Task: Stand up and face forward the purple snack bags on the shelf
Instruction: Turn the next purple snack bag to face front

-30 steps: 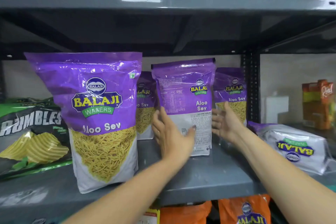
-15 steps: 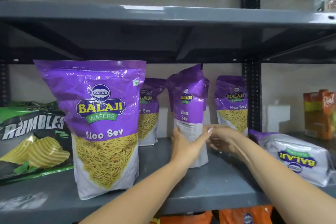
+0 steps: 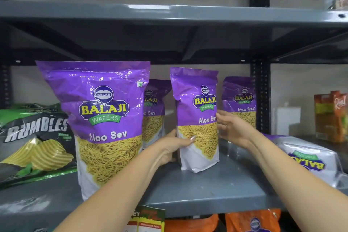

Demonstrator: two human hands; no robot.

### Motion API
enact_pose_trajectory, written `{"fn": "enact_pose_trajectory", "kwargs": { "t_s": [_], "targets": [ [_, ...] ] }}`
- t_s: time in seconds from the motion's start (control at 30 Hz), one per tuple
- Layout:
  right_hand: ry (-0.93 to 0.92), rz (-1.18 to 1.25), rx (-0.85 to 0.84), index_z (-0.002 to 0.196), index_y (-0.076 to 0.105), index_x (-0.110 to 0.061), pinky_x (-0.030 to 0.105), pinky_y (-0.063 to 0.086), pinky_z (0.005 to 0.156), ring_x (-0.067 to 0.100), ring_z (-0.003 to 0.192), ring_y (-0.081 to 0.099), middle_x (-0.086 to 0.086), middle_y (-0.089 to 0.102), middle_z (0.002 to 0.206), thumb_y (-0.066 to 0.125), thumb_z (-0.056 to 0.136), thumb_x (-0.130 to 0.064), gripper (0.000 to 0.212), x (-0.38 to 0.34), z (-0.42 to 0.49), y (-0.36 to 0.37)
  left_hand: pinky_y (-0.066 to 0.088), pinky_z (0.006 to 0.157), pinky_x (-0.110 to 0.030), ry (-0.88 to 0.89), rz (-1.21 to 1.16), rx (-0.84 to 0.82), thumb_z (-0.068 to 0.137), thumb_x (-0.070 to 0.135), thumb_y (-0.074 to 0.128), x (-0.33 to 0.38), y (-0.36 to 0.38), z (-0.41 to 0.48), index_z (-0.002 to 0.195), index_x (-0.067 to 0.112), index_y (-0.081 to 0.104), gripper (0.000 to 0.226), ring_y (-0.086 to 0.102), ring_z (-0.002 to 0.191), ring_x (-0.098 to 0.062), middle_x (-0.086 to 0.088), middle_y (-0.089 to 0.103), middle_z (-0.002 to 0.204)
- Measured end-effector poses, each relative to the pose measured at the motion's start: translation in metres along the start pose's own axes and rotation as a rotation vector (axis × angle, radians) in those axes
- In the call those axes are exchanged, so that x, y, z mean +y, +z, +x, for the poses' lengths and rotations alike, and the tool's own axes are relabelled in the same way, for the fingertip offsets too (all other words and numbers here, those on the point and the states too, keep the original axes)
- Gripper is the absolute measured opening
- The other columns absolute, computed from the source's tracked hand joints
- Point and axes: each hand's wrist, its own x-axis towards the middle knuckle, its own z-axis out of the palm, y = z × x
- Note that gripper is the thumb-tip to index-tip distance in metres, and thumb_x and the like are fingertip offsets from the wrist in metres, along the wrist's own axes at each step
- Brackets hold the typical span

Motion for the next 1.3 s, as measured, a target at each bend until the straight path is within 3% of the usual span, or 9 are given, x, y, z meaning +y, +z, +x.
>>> {"fn": "enact_pose_trajectory", "kwargs": {
  "t_s": [0.13, 0.23, 0.4, 0.5, 0.57, 0.77, 0.97, 1.13, 1.3],
  "targets": [
    [-0.027, -0.058, 0.064, 0.098, 0.060, -0.022, 0.028, 0.046, 0.062, -0.001, 0.050, 0.064, -0.013, 0.070, 0.057, 0.066, 0.087, -0.016, 0.014, 0.001, -0.004, 0.001, 0.051, 0.080, -0.034, 0.024, -0.140, 0.071, 0.087, 0.012, 0.066, -0.006, -0.003, 0.003, 0.115, 0.026, 0.048, 0.036, 0.062, 0.079, -0.012, 0.006, 0.067, 0.090],
    [-0.083, -0.049, 0.148, 0.097, 0.062, -0.018, 0.026, 0.048, 0.058, 0.004, 0.058, 0.066, -0.008, 0.072, 0.073, 0.074, 0.080, -0.014, 0.021, 0.005, -0.005, 0.003, 0.053, 0.060, -0.026, 0.057, -0.174, 0.098, 0.091, 0.011, 0.060, -0.008, -0.001, 0.002, 0.118, 0.023, 0.050, 0.031, 0.064, 0.071, -0.007, 0.000, 0.066, 0.102],
    [-0.167, -0.032, 0.261, 0.096, 0.061, -0.014, 0.032, 0.054, 0.067, 0.012, 0.070, 0.066, -0.007, 0.072, 0.070, 0.080, 0.073, -0.012, 0.030, 0.011, -0.007, 0.011, 0.048, 0.100, -0.041, 0.101, -0.176, 0.272, 0.096, 0.015, 0.051, -0.015, 0.002, 0.010, 0.108, 0.018, 0.058, 0.014, 0.062, 0.101, -0.021, -0.007, 0.063, 0.127],
    [-0.136, -0.104, 0.200, 0.113, 0.055, -0.016, 0.035, 0.054, 0.072, 0.013, 0.081, 0.065, 0.001, 0.070, 0.095, 0.077, 0.076, -0.024, 0.043, 0.013, -0.013, 0.013, 0.040, 0.109, -0.043, 0.130, -0.136, 0.235, 0.087, 0.039, 0.061, -0.016, 0.002, 0.005, 0.108, 0.027, 0.058, 0.024, 0.059, 0.118, -0.018, 0.001, 0.064, 0.129],
    [-0.065, -0.144, 0.101, 0.124, 0.051, -0.018, 0.037, 0.054, 0.076, 0.015, 0.090, 0.067, 0.004, 0.069, 0.112, 0.077, 0.068, -0.034, 0.063, 0.018, -0.016, 0.008, 0.044, 0.106, -0.034, 0.202, -0.115, 0.200, 0.075, 0.047, 0.072, -0.016, 0.003, 0.001, 0.121, 0.028, 0.056, 0.052, 0.061, 0.116, -0.013, 0.006, 0.065, 0.127],
    [0.079, -0.285, -0.105, 0.129, 0.053, -0.024, 0.053, 0.047, 0.099, 0.026, 0.112, 0.067, 0.004, 0.073, 0.119, 0.092, 0.048, -0.031, 0.090, 0.034, -0.024, 0.001, 0.043, 0.060, 0.003, 0.293, 0.109, 0.161, 0.077, 0.022, 0.078, -0.016, 0.004, -0.014, 0.115, 0.029, 0.045, 0.051, 0.055, 0.088, 0.010, 0.017, 0.061, 0.107],
    [0.054, -0.288, -0.074, 0.128, 0.052, -0.023, 0.051, 0.048, 0.100, 0.025, 0.109, 0.069, 0.003, 0.074, 0.116, 0.090, 0.058, -0.021, 0.080, 0.038, -0.044, 0.006, 0.040, 0.066, 0.007, 0.369, 0.198, 0.161, 0.080, 0.021, 0.074, -0.019, 0.005, -0.034, 0.106, 0.037, 0.043, 0.044, 0.057, 0.098, 0.008, 0.022, 0.058, 0.107],
    [0.025, -0.272, -0.096, 0.127, 0.053, -0.026, 0.052, 0.047, 0.101, 0.023, 0.111, 0.068, 0.002, 0.072, 0.120, 0.087, 0.057, -0.029, 0.079, 0.039, -0.068, 0.011, 0.041, 0.106, -0.027, 0.368, 0.248, 0.206, 0.069, 0.046, 0.079, -0.027, 0.005, -0.051, 0.134, 0.024, 0.038, 0.080, 0.054, 0.120, -0.007, 0.011, 0.056, 0.133],
    [0.009, -0.278, -0.107, 0.125, 0.055, -0.028, 0.047, 0.052, 0.096, 0.019, 0.109, 0.069, 0.001, 0.072, 0.119, 0.084, 0.064, -0.023, 0.068, 0.032, -0.087, 0.020, 0.033, 0.074, 0.008, 0.391, 0.351, 0.254, 0.076, 0.040, 0.074, -0.024, 0.006, -0.077, 0.127, 0.030, 0.037, 0.064, 0.051, 0.101, 0.015, 0.032, 0.051, 0.111]
  ]
}}
